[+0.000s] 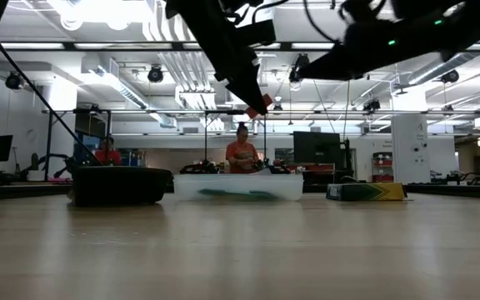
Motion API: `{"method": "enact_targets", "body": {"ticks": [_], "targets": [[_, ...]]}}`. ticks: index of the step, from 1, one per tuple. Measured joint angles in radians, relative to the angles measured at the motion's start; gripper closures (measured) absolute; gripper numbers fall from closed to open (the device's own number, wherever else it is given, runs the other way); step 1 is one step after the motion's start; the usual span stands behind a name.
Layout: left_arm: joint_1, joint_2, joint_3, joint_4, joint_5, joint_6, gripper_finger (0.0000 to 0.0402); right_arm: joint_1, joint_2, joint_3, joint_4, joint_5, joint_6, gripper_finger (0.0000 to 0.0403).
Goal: Pack school essentials
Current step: Put the orange eraser into the blue supply box, then put the yellow crayon box into the blue supply box
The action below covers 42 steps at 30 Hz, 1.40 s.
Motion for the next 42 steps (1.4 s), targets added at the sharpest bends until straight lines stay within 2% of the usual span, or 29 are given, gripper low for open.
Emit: {"method": "enact_targets", "body": {"ticks": [4,8,12,25,29,34,38,42], "targets": [[-0.001,0.000,0.000,0.002,0.002,0.017,0.0139,-0.074,0.126,0.070,0.070,-0.020,-0.008,0.0335],[-0.001,0.001,-0.009,0.029,0.001,0.038,0.0139,-0.132,0.212,0.154,0.071,-0.125,-0.014,0.0335],[-0.001,0.002,-0.006,0.039,0.001,0.043,0.0139,-0.164,0.283,0.204,0.061,-0.139,-0.011,0.0335],[-0.001,0.002,-0.011,0.031,-0.089,0.060,0.0139,-0.178,0.356,0.213,0.028,-0.156,0.034,0.0335],[-0.001,-0.003,-0.014,-0.037,-0.102,0.051,0.0139,-0.178,0.281,0.212,-0.084,-0.157,0.047,0.0335],[-0.008,-0.056,-0.064,-0.058,-0.102,-0.018,0.0139,-0.178,0.148,0.212,-0.340,-0.157,0.143,0.0335],[-0.022,-0.127,-0.156,0.037,-0.102,-0.026,0.0139,-0.178,0.060,0.212,-0.568,-0.157,0.288,0.0335],[-0.031,-0.199,-0.252,0.215,-0.097,-0.026,0.0139,-0.178,0.018,0.212,-0.757,-0.157,0.426,0.0335]]}}
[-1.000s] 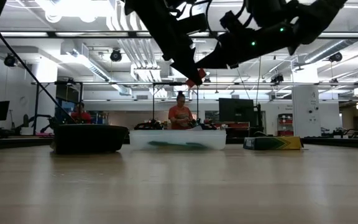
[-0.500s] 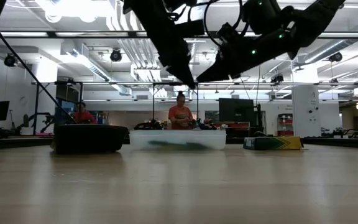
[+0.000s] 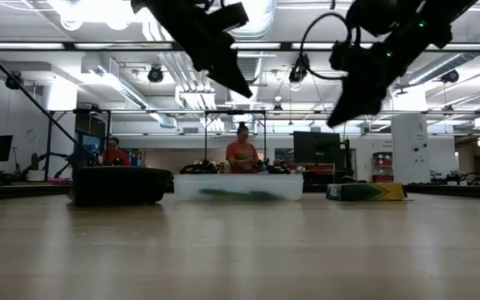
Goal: Pack school essentials
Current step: Put the yellow crayon box into the blue supply box
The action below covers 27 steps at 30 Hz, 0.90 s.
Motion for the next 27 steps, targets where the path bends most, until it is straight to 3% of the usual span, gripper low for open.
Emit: {"method": "enact_targets", "body": {"ticks": [5,10,20,27], "targets": [[0.002,-0.051,-0.108,0.212,-0.001,0.009,0.0139,0.009,0.010,0.000,-0.201,-0.001,0.069,0.0335],[0.002,-0.062,-0.160,0.383,-0.001,0.073,0.0139,0.016,0.042,-0.002,-0.280,-0.003,0.090,0.0326],[0.002,-0.078,-0.163,0.401,-0.001,0.181,0.0139,0.031,0.061,-0.002,-0.461,0.004,-0.080,0.0235],[0.010,-0.095,-0.200,0.425,-0.001,0.193,0.0139,0.031,0.172,-0.005,-0.462,0.149,-0.159,0.0228]]}}
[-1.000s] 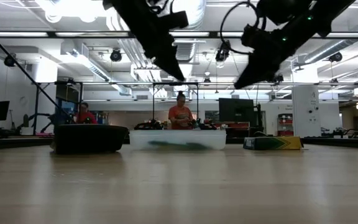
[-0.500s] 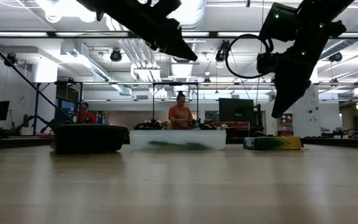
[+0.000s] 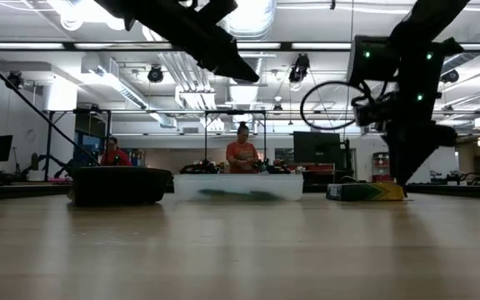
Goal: Pack school essentials
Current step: Put the yellow crayon box into the blue supply box
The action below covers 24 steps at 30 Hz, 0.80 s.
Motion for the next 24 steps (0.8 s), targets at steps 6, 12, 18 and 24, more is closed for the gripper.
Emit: {"method": "enact_targets", "body": {"ticks": [6,12,18,24], "targets": [[0.000,0.000,-0.036,0.023,-0.012,0.014,0.0139,0.000,0.093,-0.001,0.034,0.011,-0.022,0.0255],[0.001,-0.015,-0.036,0.025,-0.030,0.017,0.0139,0.000,0.128,0.000,0.059,0.017,-0.024,0.0306],[0.000,-0.030,-0.036,-0.012,-0.042,0.016,0.0139,0.000,0.130,0.001,0.063,0.019,-0.011,0.0385],[0.001,-0.119,-0.139,0.055,-0.063,0.016,0.0139,0.000,0.076,0.005,0.046,0.001,0.018,0.0390]]}}
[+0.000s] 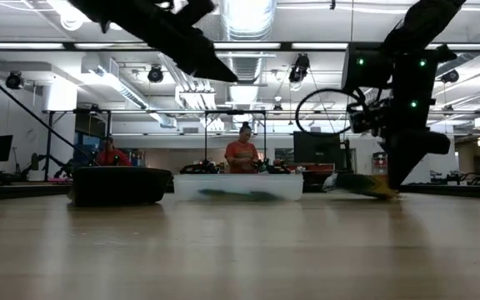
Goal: Pack school essentials
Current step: Put the yellow crayon box into the blue supply box
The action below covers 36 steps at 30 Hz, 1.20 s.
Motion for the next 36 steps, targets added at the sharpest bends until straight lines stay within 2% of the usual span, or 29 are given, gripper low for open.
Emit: {"method": "enact_targets", "body": {"ticks": [5,12,21,27,36], "targets": [[0.000,-0.137,-0.106,0.093,-0.002,-0.020,0.0139,0.000,-0.031,0.053,-0.027,0.000,0.010,0.0390],[-0.002,-0.242,-0.206,0.184,-0.001,-0.027,0.0139,0.000,0.008,0.211,-0.050,0.015,-0.009,0.0391],[-0.002,-0.266,-0.238,0.213,0.002,-0.024,0.0139,0.002,0.155,0.402,-0.037,0.076,-0.017,0.0391],[-0.002,-0.266,-0.240,0.220,0.002,-0.022,0.0139,0.027,0.299,0.534,-0.034,0.234,0.036,0.0391],[-0.002,-0.266,-0.249,0.220,0.002,-0.021,0.0139,0.101,0.458,0.655,-0.046,0.237,0.036,0.0391]]}}
